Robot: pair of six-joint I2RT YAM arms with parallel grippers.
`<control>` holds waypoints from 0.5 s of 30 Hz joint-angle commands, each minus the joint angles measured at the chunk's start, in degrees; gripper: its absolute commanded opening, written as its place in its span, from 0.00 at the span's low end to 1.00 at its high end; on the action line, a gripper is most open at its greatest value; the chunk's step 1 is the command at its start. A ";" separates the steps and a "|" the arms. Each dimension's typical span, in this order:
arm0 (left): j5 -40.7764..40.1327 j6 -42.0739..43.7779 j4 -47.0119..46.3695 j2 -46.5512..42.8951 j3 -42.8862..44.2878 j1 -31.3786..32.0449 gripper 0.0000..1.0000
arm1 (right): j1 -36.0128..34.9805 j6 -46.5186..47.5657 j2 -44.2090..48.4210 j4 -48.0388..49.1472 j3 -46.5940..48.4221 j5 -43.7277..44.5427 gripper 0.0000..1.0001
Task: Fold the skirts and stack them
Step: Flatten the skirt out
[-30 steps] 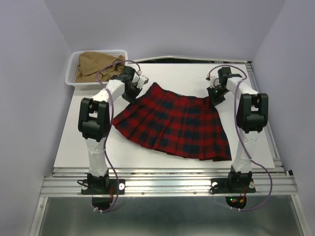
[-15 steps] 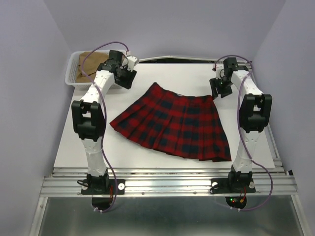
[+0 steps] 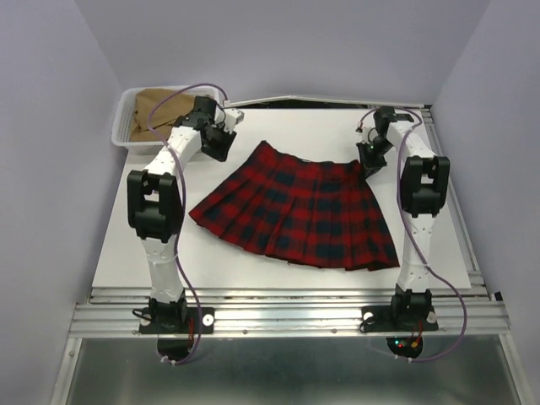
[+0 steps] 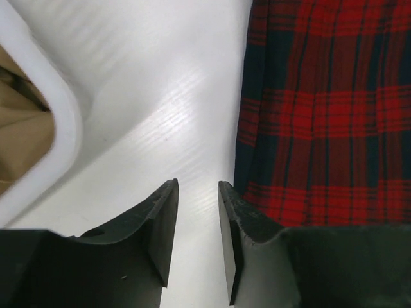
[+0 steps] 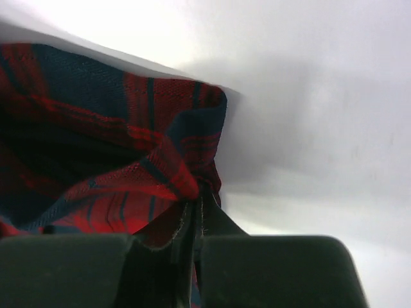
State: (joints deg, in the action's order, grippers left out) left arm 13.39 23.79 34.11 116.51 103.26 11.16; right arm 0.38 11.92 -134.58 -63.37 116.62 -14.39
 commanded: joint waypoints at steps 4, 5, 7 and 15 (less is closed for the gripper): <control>-0.64 7.23 4.47 -2.60 -9.83 0.97 0.30 | -2.76 -0.67 -9.12 11.56 16.09 4.02 0.01; -0.38 7.84 5.52 -2.78 -10.71 1.14 0.28 | -3.54 -0.50 -9.03 13.78 16.10 3.15 0.05; 2.07 11.27 7.63 -2.86 -11.94 1.93 0.20 | -5.39 0.38 -8.77 20.44 16.01 2.44 0.12; 12.80 17.95 12.83 -10.59 -14.85 8.97 0.21 | -9.35 2.14 -4.56 29.28 17.59 13.34 0.79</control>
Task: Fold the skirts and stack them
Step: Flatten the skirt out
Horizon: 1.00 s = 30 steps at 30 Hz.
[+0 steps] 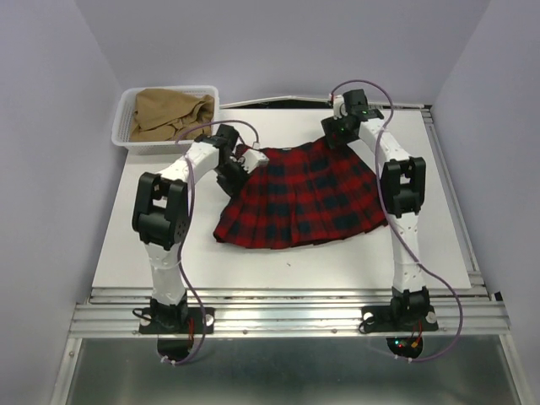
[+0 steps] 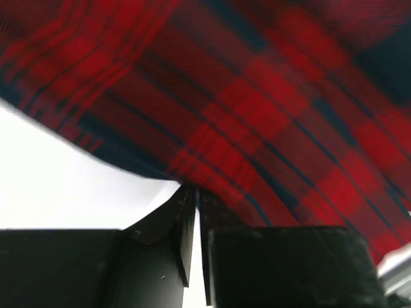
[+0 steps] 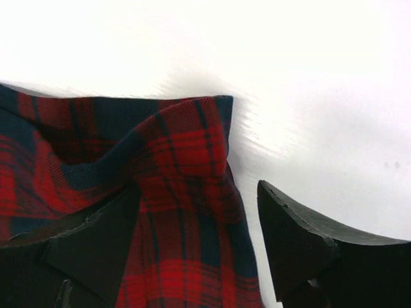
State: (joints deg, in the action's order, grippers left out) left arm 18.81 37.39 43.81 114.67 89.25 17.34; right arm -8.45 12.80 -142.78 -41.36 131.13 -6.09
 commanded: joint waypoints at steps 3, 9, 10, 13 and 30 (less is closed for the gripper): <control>6.86 1.65 0.58 -10.26 0.39 2.26 0.31 | -0.52 3.19 9.61 7.26 -1.48 5.47 0.81; 3.69 -7.83 -5.14 -7.99 7.48 -6.77 0.49 | 1.58 4.96 12.88 7.00 -7.64 4.33 0.78; 3.69 -9.68 -5.58 -7.45 8.73 -8.19 0.51 | 1.59 4.87 12.62 6.74 -7.64 4.24 0.77; 4.23 -13.29 -7.16 -6.22 11.90 -9.87 0.53 | 2.21 3.73 12.52 5.51 -8.43 1.97 0.73; 17.05 -15.94 1.01 0.20 4.62 -12.77 0.55 | 9.14 7.69 15.78 -6.27 -24.43 -8.05 0.68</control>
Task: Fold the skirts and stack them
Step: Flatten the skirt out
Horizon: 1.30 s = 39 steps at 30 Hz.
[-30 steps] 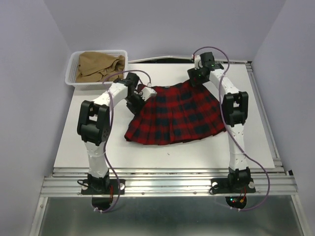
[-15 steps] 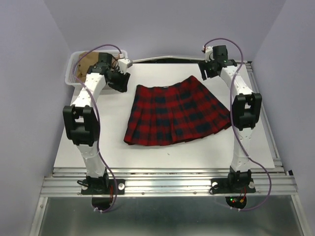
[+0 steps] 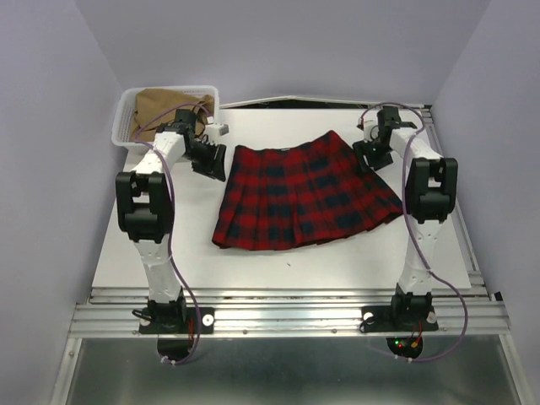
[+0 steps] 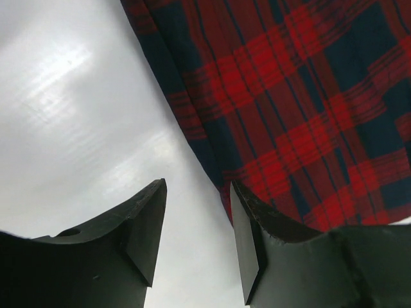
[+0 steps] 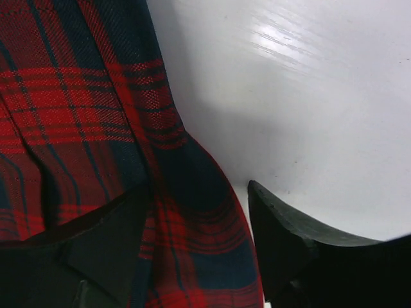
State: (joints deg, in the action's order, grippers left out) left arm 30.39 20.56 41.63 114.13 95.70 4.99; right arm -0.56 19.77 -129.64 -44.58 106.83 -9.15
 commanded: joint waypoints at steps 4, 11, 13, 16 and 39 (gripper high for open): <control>7.22 0.80 4.16 2.59 -2.54 -0.69 0.50 | 1.26 2.29 0.63 -9.02 -1.01 -7.81 0.55; 7.66 -1.30 6.79 11.62 8.52 1.42 0.40 | 1.79 4.49 4.66 -10.88 -10.31 -9.92 0.09; 6.97 -2.18 6.63 13.48 13.35 2.12 0.39 | 1.79 5.63 6.15 -11.23 -12.42 -10.80 0.01; 1.53 -2.89 5.57 17.87 23.19 4.58 0.23 | 1.79 6.25 8.00 -12.29 -14.89 -12.12 0.01; -2.98 7.98 8.38 -3.28 8.21 -0.85 0.64 | -6.09 0.98 -3.58 -17.22 38.25 -18.12 0.80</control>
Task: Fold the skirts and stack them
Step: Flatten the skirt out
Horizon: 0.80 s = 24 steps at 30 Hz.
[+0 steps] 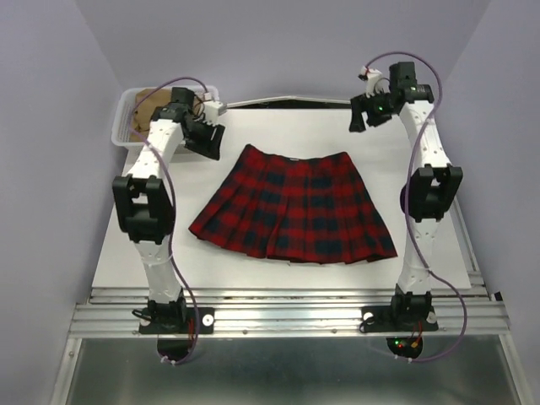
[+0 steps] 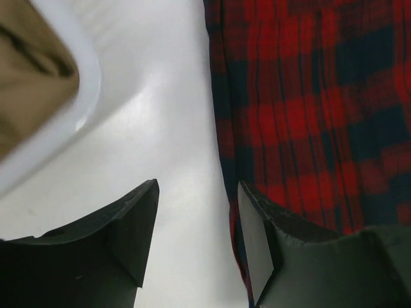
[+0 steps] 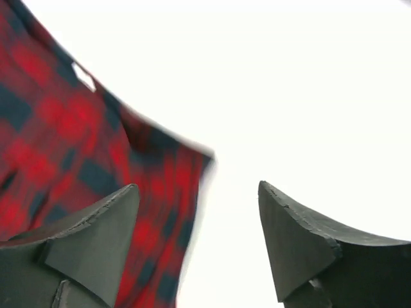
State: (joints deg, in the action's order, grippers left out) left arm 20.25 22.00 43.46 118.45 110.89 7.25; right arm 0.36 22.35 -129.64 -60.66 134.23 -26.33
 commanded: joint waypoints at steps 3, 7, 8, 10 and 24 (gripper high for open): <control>5.68 9.11 6.90 -11.74 -15.77 -4.08 0.63 | -12.21 -1.26 -4.04 6.68 6.50 4.50 0.81; 5.50 11.22 7.07 -12.90 -22.56 -3.99 0.63 | -18.82 -1.43 -6.48 12.85 1.20 12.78 0.79; 5.85 11.57 7.51 -12.55 -22.65 -3.99 0.63 | -18.82 -1.60 -7.54 12.59 2.08 13.49 0.78; 7.86 11.93 8.04 -11.06 -22.39 -3.91 0.65 | -18.82 0.41 -10.26 10.84 3.83 14.81 0.78; 0.05 3.23 2.06 4.57 -13.62 1.02 0.00 | -15.13 7.53 -6.07 15.05 -19.25 24.39 0.64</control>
State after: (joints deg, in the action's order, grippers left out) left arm 21.85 27.07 44.58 119.48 91.18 7.94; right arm -16.38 26.79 -138.02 -45.36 120.31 -7.86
